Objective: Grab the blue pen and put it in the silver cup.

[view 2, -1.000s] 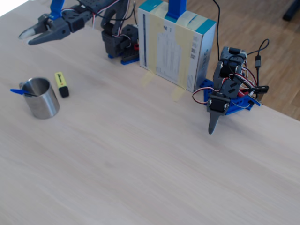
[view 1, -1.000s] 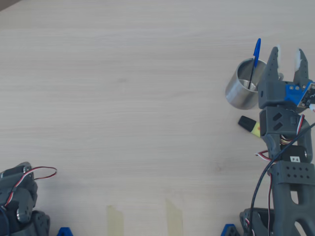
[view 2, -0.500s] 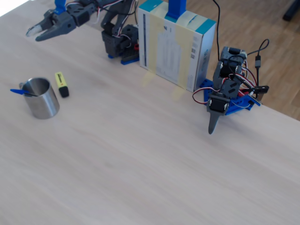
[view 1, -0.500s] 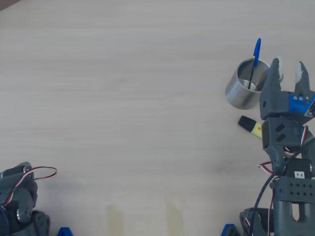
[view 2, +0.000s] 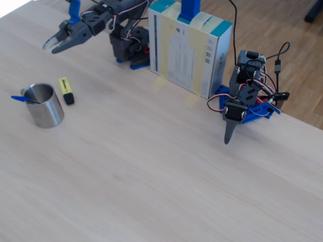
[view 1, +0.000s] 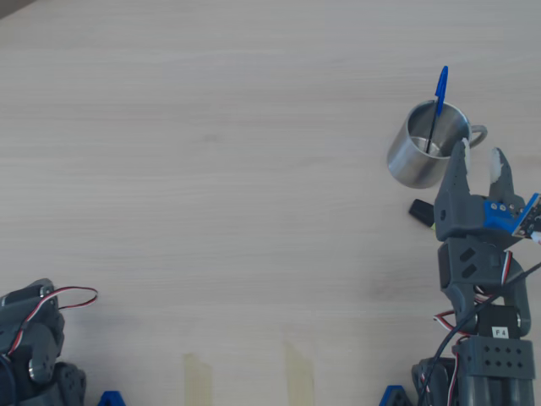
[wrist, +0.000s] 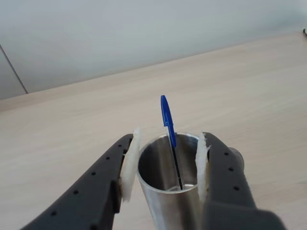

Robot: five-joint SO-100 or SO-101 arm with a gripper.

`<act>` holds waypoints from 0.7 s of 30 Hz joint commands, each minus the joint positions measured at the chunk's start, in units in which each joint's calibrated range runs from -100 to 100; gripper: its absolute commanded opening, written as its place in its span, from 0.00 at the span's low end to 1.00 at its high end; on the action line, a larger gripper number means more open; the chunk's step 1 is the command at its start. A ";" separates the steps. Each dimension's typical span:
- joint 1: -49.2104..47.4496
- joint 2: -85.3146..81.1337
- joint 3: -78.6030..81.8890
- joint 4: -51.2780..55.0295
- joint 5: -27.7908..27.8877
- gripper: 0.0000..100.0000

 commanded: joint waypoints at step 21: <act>0.46 -26.13 23.44 11.67 -3.26 0.20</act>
